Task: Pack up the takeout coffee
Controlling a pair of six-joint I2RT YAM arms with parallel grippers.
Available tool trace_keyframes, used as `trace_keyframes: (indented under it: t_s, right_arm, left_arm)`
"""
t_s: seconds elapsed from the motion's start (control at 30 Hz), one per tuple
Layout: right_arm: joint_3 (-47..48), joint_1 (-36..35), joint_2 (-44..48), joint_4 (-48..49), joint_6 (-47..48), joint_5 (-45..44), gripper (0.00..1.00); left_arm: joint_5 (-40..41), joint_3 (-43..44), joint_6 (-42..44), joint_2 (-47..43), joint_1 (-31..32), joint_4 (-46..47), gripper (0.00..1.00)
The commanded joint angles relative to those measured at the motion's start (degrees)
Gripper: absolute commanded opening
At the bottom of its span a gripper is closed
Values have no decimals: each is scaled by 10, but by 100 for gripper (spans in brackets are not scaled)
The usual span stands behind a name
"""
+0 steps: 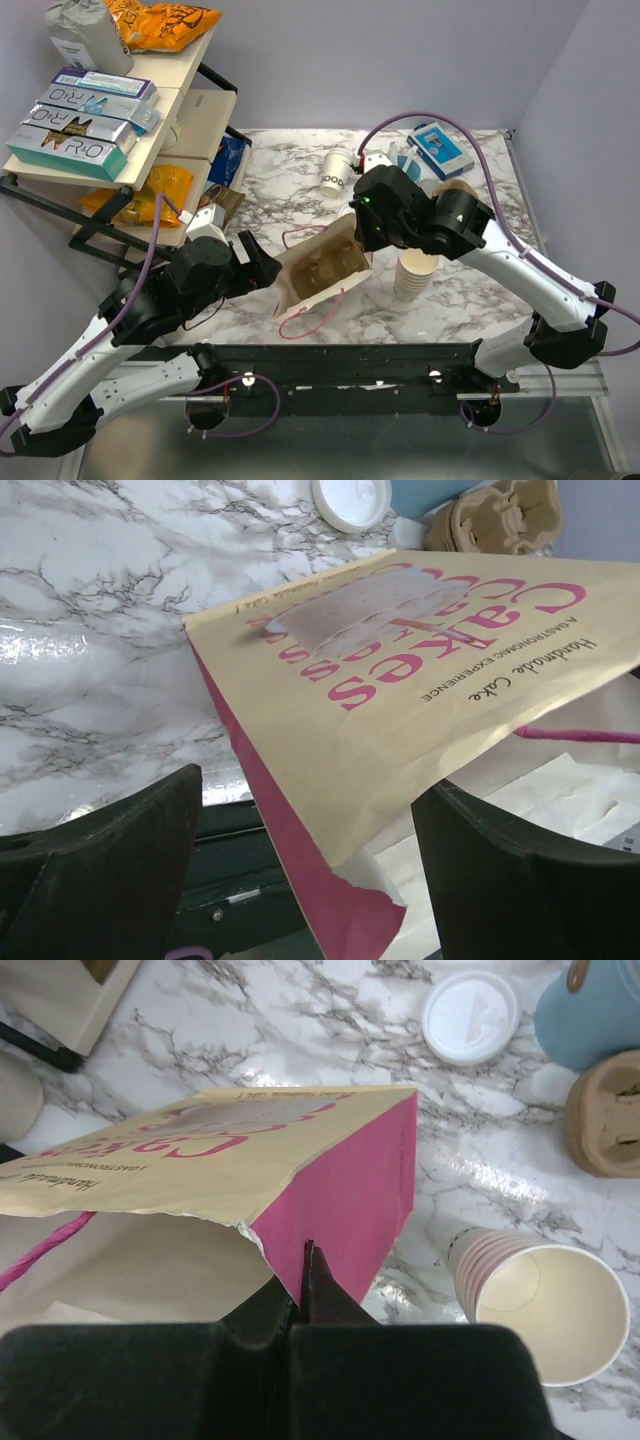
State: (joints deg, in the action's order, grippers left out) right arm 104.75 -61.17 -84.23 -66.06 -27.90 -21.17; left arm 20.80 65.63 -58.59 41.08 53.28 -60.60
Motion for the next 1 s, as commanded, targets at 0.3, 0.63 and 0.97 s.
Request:
trace_keyframes:
  t_s: [0.3,0.63,0.97]
  right_arm:
    - [-120,135,-34,73,2,177,1]
    - [-123,139,68,159,-39,269,1]
    - [-266,206,31,209,-73,287,1]
  left_arm:
    - [14,24,9,8,1,-5,99]
    - [6,32,30,-34,1,13,99]
    - [26,16,17,-42,1,8,99]
